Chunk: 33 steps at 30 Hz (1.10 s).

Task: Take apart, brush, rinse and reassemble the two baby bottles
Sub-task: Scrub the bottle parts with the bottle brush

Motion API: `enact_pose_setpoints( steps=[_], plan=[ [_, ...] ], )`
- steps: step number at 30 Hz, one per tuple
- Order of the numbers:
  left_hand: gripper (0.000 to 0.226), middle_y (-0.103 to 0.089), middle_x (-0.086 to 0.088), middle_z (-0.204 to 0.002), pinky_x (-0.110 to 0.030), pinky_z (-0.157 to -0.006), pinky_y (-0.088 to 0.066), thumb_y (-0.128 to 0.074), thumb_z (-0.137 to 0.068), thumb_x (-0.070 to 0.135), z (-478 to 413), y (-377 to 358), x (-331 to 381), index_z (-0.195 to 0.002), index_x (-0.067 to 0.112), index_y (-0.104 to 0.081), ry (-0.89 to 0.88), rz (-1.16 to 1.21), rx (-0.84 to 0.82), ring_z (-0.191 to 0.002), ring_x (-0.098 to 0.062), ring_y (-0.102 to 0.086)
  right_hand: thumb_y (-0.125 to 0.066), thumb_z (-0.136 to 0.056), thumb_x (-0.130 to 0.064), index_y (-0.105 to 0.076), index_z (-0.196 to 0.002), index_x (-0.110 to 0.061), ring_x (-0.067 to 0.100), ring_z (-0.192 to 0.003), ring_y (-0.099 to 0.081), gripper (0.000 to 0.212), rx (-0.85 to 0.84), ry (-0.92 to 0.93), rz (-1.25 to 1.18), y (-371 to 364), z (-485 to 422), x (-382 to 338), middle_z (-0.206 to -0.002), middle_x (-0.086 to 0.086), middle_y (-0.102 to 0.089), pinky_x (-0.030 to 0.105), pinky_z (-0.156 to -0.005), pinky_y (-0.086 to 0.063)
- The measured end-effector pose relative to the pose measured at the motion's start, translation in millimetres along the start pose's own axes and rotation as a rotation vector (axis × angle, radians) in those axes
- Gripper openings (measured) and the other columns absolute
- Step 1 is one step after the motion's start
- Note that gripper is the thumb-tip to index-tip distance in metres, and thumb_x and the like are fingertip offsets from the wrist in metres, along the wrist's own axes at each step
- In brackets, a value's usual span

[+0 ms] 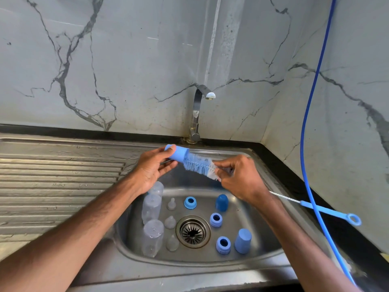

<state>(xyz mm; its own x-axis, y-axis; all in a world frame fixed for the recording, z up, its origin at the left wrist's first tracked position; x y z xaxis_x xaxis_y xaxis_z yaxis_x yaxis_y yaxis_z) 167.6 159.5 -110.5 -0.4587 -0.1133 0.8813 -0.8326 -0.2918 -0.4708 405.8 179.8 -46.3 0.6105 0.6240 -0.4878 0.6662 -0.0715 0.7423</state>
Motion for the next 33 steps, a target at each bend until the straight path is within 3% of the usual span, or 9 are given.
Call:
enact_pose_setpoints(
  steps=[3, 7, 12, 17, 20, 23, 26, 29, 33],
  plan=[
    [0.038, -0.070, -0.020, -0.120, -0.025, -0.082, -0.062, -0.070, -0.094, 0.013, -4, 15, 3, -0.129, -0.001, -0.065, -0.018, 0.028, 0.054, -0.099, -0.021, -0.070, -0.076, -0.091, -0.011, -0.079, -0.106, -0.035, -0.008, -0.081, -0.071, 0.028, 0.022, 0.028, -0.123, 4, 0, -11, -0.076, -0.046, -0.064, 0.012, -0.066, -0.057],
    [0.026, -0.072, -0.023, -0.119, -0.026, -0.075, -0.063, -0.068, -0.096, 0.012, -1, -2, -3, -0.119, 0.001, -0.069, 0.034, -0.027, -0.065, -0.090, -0.019, -0.075, -0.077, -0.091, -0.012, -0.078, -0.105, -0.037, 0.009, -0.082, -0.073, 0.028, 0.091, 0.013, -0.152, 15, -1, -13, -0.073, -0.044, -0.065, 0.025, -0.067, -0.060],
    [0.036, -0.069, -0.022, -0.119, -0.025, -0.074, -0.063, -0.068, -0.097, 0.020, -2, 12, 2, -0.127, 0.001, -0.061, 0.052, 0.059, 0.003, -0.092, -0.021, -0.072, -0.077, -0.090, -0.011, -0.081, -0.110, -0.026, -0.022, -0.078, -0.062, 0.026, 0.083, -0.021, -0.094, 21, -3, 0, -0.079, -0.041, -0.066, -0.001, -0.067, -0.047],
    [0.038, -0.074, -0.019, -0.105, -0.027, -0.075, -0.064, -0.066, -0.098, 0.024, 8, -6, -13, -0.126, -0.001, -0.062, 0.134, -0.005, -0.103, -0.087, -0.021, -0.073, -0.076, -0.091, -0.017, -0.078, -0.117, -0.031, -0.010, -0.080, -0.067, 0.029, 0.079, -0.019, -0.022, 15, -1, -4, -0.104, -0.017, -0.078, 0.009, -0.070, -0.056],
    [0.036, -0.074, -0.021, -0.108, -0.029, -0.079, -0.064, -0.068, -0.097, 0.023, 13, -22, -22, -0.123, 0.000, -0.063, 0.166, -0.015, -0.152, -0.088, -0.022, -0.075, -0.075, -0.090, -0.017, -0.079, -0.114, -0.030, 0.009, -0.068, -0.070, 0.027, 0.131, 0.053, 0.058, 15, 2, -12, -0.088, -0.007, -0.080, 0.035, -0.063, -0.062],
    [0.036, -0.073, -0.023, -0.113, -0.028, -0.076, -0.064, -0.070, -0.095, 0.022, 13, -32, -20, -0.123, 0.000, -0.063, 0.133, -0.023, -0.167, -0.089, -0.021, -0.076, -0.073, -0.088, -0.017, -0.081, -0.102, -0.027, 0.026, -0.056, -0.059, 0.019, 0.231, 0.040, 0.216, 21, 2, -7, -0.066, 0.002, -0.069, 0.033, -0.052, -0.052],
    [0.035, -0.071, -0.026, -0.119, -0.027, -0.075, -0.063, -0.070, -0.095, 0.018, 9, -27, -9, -0.124, -0.001, -0.065, 0.049, -0.065, -0.128, -0.091, -0.022, -0.074, -0.068, -0.088, -0.013, -0.079, -0.093, -0.020, 0.018, -0.053, -0.053, 0.014, 0.125, 0.080, 0.263, 5, 1, -12, -0.060, -0.002, -0.061, 0.029, -0.047, -0.040],
    [0.036, -0.070, -0.025, -0.122, -0.030, -0.082, -0.063, -0.071, -0.094, 0.015, 7, -16, -3, -0.127, 0.002, -0.068, -0.019, -0.139, -0.085, -0.098, -0.026, -0.072, -0.070, -0.089, -0.010, -0.083, -0.102, -0.021, 0.018, -0.064, -0.067, 0.021, -0.022, 0.145, 0.065, -12, 1, -24, -0.077, 0.000, -0.076, 0.031, -0.057, -0.052],
    [0.038, -0.071, -0.023, -0.122, -0.032, -0.087, -0.062, -0.069, -0.094, 0.014, 10, -21, -17, -0.129, 0.001, -0.065, 0.046, -0.177, -0.158, -0.108, -0.031, -0.071, -0.077, -0.088, -0.014, -0.080, -0.111, -0.028, 0.016, -0.070, -0.072, 0.027, 0.110, 0.038, -0.032, 6, -3, -6, -0.082, -0.006, -0.079, 0.037, -0.064, -0.060]
  ],
)
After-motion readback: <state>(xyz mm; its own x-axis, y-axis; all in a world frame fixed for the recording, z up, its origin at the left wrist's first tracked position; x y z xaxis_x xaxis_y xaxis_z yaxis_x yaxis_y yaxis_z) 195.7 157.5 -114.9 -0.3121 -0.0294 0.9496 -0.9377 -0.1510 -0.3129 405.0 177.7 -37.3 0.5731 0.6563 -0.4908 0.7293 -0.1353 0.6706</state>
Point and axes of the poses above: each hand's wrist, its own z-axis away from the middle knuckle, its own y-axis out of the back of the hand, x = y × z, the point moved 8 cm from there along -z, towards the middle knuckle
